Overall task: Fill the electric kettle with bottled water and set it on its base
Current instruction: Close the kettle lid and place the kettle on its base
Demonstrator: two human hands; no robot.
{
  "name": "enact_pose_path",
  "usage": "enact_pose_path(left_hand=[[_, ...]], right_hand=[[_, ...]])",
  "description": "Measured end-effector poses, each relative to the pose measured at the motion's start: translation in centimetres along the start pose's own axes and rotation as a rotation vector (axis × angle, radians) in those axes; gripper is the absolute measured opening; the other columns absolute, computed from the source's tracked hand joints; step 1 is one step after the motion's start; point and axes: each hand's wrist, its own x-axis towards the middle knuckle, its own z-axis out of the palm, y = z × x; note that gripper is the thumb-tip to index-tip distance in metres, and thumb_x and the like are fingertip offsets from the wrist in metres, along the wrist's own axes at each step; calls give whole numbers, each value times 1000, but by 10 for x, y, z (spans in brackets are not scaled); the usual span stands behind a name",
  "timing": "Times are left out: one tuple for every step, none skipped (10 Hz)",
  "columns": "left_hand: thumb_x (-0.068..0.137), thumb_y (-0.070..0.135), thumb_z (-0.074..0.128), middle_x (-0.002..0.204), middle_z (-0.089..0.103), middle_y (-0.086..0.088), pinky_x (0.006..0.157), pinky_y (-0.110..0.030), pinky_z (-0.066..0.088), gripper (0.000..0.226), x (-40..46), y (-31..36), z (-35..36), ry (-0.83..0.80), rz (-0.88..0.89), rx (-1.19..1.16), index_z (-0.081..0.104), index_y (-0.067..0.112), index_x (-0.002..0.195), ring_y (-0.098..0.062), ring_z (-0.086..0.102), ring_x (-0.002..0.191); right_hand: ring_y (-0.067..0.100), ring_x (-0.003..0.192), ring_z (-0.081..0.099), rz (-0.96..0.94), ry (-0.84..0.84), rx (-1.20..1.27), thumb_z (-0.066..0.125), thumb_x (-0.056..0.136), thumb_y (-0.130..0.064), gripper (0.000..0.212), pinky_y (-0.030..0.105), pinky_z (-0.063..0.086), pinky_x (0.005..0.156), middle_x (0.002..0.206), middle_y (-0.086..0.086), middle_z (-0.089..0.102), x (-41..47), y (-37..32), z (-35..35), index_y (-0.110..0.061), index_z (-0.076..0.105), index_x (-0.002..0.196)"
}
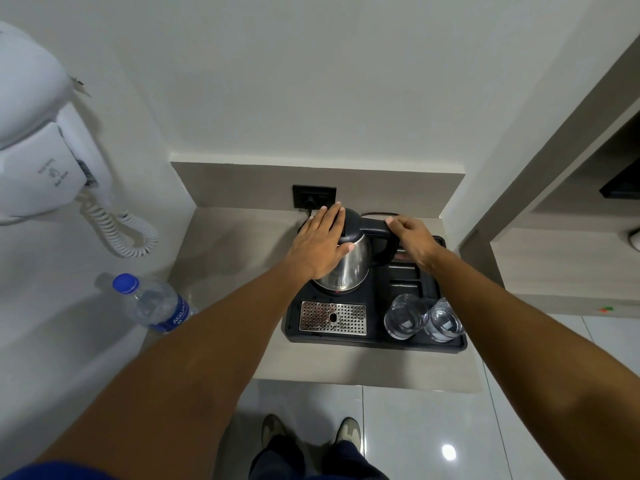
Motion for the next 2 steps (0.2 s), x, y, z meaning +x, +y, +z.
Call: enact_pose_path(left_hand=[[96, 57, 27, 161, -10, -6, 119, -47, 5, 77, -4, 6, -3, -67, -13, -8, -5, 12, 150, -28, -5, 146], [94, 63, 28, 159, -17, -7, 118, -49, 1, 85, 0, 5, -16, -133, -12, 6, -10, 11, 149, -27, -10, 146]], right_hand=[[33, 93, 63, -108, 114, -291, 40, 102, -33, 35, 39, 52, 79, 96, 16, 67, -7, 1, 9, -8, 64, 101], [38, 101, 61, -174, 155, -459, 36, 103, -31, 38, 39, 46, 82, 105, 19, 66, -11, -4, 13, -3, 62, 110]])
